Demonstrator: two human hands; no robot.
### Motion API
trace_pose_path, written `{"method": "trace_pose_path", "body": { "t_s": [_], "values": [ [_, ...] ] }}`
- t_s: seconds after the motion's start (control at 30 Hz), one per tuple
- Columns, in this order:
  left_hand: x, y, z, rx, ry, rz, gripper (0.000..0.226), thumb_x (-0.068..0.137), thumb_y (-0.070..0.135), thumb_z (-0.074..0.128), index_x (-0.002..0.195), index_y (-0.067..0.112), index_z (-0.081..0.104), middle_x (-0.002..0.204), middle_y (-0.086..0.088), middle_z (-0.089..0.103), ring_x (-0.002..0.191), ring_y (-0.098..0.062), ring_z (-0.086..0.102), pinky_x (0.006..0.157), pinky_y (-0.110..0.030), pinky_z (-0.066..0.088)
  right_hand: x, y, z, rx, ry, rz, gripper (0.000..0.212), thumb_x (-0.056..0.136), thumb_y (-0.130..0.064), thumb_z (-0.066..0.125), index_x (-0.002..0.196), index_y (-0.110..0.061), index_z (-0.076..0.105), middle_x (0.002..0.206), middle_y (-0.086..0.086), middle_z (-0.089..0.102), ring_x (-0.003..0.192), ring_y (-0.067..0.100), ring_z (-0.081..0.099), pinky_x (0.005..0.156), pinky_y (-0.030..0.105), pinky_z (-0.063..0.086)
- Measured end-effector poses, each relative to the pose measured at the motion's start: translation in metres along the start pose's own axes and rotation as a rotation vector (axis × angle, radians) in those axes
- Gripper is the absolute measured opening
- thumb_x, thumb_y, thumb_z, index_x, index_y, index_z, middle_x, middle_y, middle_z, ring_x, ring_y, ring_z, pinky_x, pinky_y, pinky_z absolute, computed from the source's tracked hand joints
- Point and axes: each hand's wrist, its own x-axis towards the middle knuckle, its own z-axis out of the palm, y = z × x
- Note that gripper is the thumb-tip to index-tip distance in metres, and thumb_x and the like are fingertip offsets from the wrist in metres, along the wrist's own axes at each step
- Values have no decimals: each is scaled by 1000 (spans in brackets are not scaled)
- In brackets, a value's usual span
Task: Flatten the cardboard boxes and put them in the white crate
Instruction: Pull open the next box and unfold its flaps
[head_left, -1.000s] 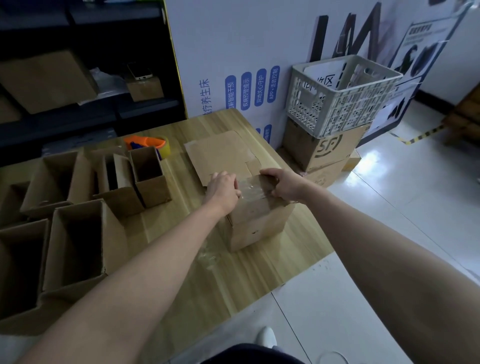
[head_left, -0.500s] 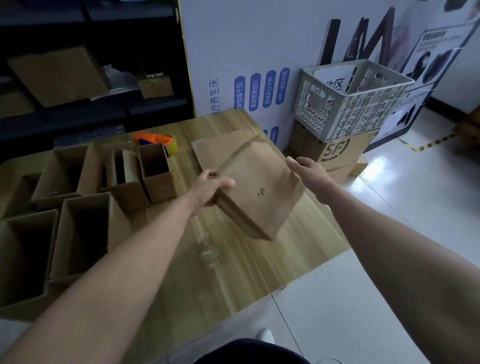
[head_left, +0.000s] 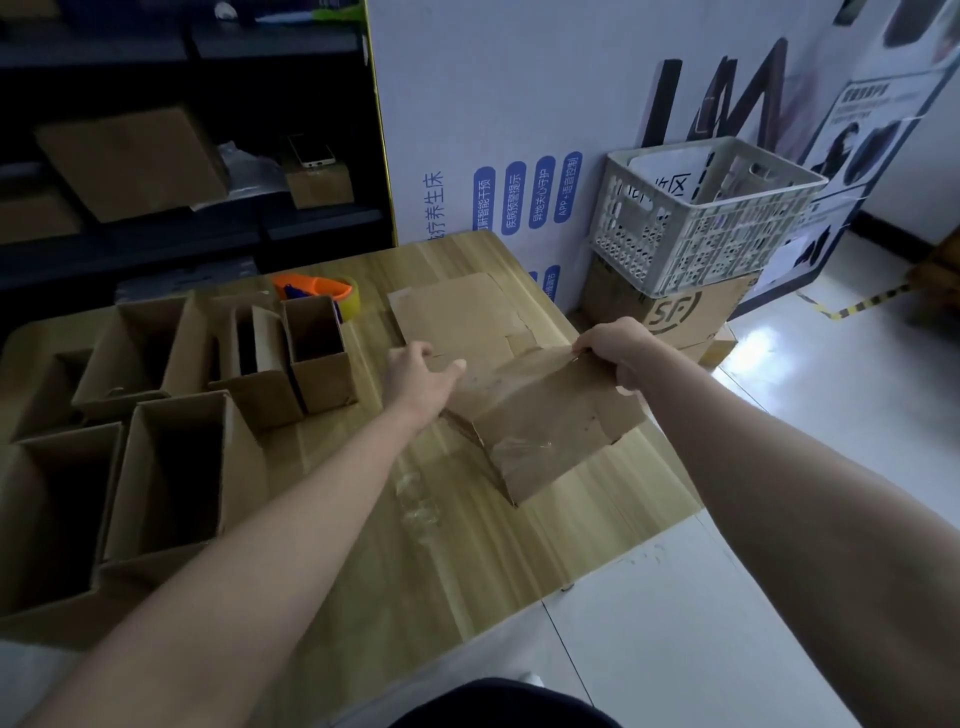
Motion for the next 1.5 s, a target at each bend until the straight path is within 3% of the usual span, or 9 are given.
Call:
{"method": "trace_pose_path", "body": {
  "t_s": [0.17, 0.33, 0.5, 0.63, 0.77, 0.97, 1.13, 1.37, 1.5],
  "values": [
    [-22, 17, 2, 74, -297, 421, 34, 74, 41, 75, 102, 29, 62, 112, 8, 49, 110, -12, 44, 96, -28, 36, 11, -1, 7, 16, 27, 116, 2, 88, -1, 55, 89, -1, 54, 101, 18, 62, 94, 32, 63, 88, 47, 52],
    [-28, 2, 11, 430, -130, 622, 25, 79, 36, 71, 100, 23, 70, 109, 4, 50, 109, -18, 38, 95, -29, 27, 18, 16, 10, -19, 31, 218, 21, 89, -1, 53, 110, -1, 52, 115, 18, 57, 103, 33, 58, 93, 47, 50],
    [-31, -1, 16, 310, -199, 548, 23, 83, 23, 69, 103, 12, 68, 99, 2, 54, 103, -17, 45, 96, -30, 38, 23, 28, 6, -11, 81, 213, 44, 88, -5, 55, 130, -1, 45, 136, 18, 44, 113, 32, 52, 94, 42, 48],
    [-26, 3, 19, 332, -218, 479, 19, 85, 17, 65, 102, 9, 68, 102, -3, 55, 107, -20, 44, 97, -31, 37, 20, 26, 13, -112, 127, 52, 39, 87, -29, 61, 116, -4, 54, 119, 11, 54, 87, 23, 55, 70, 32, 47],
    [-20, 13, 20, 315, -217, 374, 13, 82, 15, 68, 94, 11, 63, 89, 1, 52, 100, -20, 48, 88, -31, 41, 19, 28, 25, -657, 117, -377, 59, 81, -41, 65, 134, -21, 46, 141, 9, 33, 129, 33, 29, 107, 49, 29],
    [-15, 26, 24, 423, -228, 222, 11, 85, 11, 65, 87, 12, 54, 102, -14, 62, 102, -29, 53, 88, -41, 45, 27, 26, 41, -936, -11, -543, 53, 89, -45, 57, 137, -26, 46, 149, 2, 36, 144, 32, 6, 113, 53, -4],
    [-12, 25, 28, 496, -241, 241, 15, 90, 5, 53, 78, 14, 51, 96, -12, 59, 107, -29, 47, 88, -42, 44, 18, 25, 54, -699, -174, -649, 43, 94, -8, 48, 135, -21, 51, 137, 3, 50, 127, 24, 44, 103, 35, 32],
    [-17, 6, 17, -309, -237, 164, 33, 88, -8, 51, 67, 17, 48, 94, -2, 42, 81, -15, 44, 65, -14, 41, 24, 20, 48, -618, -223, -605, 44, 95, -6, 45, 135, -23, 51, 139, 3, 48, 126, 24, 43, 101, 32, 31],
    [-15, -1, 15, -1009, -132, -180, 36, 91, -10, 40, 69, 18, 44, 77, -4, 45, 68, -17, 46, 61, -29, 40, 25, 19, 45, -584, -199, -572, 43, 97, -10, 40, 134, -30, 51, 142, 2, 45, 123, 26, 45, 99, 35, 34]
  ]
}}
